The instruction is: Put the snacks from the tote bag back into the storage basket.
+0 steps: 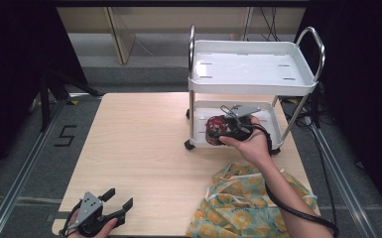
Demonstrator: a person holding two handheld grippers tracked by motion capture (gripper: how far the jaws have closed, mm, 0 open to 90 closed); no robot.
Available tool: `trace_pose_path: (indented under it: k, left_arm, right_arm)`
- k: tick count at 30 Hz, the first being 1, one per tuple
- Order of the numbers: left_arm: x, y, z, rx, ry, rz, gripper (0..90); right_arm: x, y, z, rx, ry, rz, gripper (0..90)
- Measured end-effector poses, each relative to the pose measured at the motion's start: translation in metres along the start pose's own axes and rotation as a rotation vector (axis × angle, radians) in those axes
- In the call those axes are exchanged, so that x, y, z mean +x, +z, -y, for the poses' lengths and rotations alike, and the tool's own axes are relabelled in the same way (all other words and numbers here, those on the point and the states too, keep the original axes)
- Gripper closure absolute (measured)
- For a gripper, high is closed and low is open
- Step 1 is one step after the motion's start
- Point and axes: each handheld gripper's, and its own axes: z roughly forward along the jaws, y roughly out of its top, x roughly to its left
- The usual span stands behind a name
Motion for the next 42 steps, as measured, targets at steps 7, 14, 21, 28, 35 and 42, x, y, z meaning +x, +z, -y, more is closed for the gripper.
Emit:
trace_pose_path:
  k: [7,14,21,28,35,42]
  left_arm:
    - [0.000,0.000,0.000,0.001,0.000,-0.001,26.7]
    - [0.000,-0.001,0.000,0.001,0.001,-0.003,26.7]
    - [0.000,-0.001,0.000,0.001,-0.001,-0.004,26.7]
    - [0.001,-0.001,0.000,0.001,0.000,-0.001,26.7]
    - [0.001,-0.001,0.000,-0.003,-0.002,-0.001,26.7]
    - [0.001,-0.001,0.000,-0.005,-0.003,-0.002,26.7]
  right_arm:
    - [0.001,0.003,0.000,-0.002,0.010,0.006,26.6]
    - [-0.001,0.004,0.000,0.001,0.009,0.018,26.6]
    - [-0.004,0.005,-0.001,0.002,0.003,0.018,26.6]
    - [-0.005,0.008,-0.003,0.000,-0.013,0.025,26.6]
    - [-0.007,0.011,-0.002,0.001,0.003,0.031,26.6]
    - [-0.009,0.015,-0.001,0.008,0.004,0.041,26.5]
